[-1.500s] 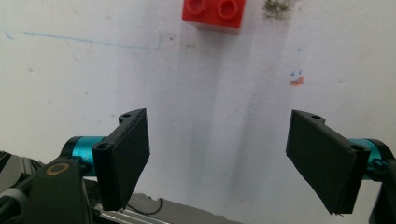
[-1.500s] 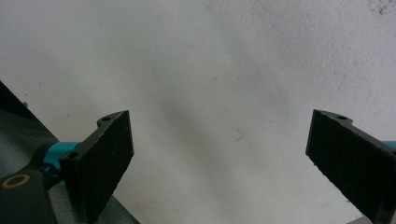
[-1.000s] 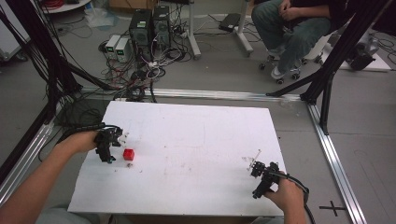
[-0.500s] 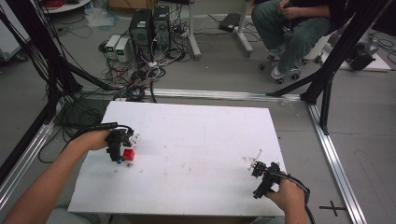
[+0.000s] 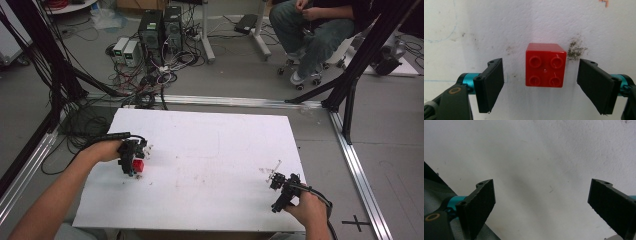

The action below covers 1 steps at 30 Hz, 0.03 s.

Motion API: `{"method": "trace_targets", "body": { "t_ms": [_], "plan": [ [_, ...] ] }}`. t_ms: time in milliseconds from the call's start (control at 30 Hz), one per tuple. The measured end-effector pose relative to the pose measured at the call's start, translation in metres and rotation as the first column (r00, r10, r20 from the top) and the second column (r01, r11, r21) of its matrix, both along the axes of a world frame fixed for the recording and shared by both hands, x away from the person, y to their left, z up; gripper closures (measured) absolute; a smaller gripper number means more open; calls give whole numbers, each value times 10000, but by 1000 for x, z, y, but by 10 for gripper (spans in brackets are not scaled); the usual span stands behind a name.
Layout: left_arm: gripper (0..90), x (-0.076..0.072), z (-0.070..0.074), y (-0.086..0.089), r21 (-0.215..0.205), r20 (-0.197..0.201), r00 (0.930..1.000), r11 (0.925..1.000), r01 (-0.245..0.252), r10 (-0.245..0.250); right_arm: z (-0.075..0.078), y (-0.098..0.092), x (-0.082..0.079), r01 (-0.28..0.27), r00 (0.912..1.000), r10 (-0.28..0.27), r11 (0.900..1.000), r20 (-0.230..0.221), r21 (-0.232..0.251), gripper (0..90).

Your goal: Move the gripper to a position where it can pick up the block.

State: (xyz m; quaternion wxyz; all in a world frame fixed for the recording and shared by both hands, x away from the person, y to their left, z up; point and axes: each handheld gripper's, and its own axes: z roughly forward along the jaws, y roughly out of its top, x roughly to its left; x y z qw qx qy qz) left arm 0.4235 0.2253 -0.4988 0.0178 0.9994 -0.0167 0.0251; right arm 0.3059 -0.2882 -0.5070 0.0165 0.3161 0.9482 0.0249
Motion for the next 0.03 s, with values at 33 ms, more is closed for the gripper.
{"method": "trace_targets", "body": {
  "t_ms": [33],
  "plan": [
    [221,0,0,0,0,0,10000,10000,0,0,0,0,0,0,10000,0,10000,0,0,68]
  ]
}}
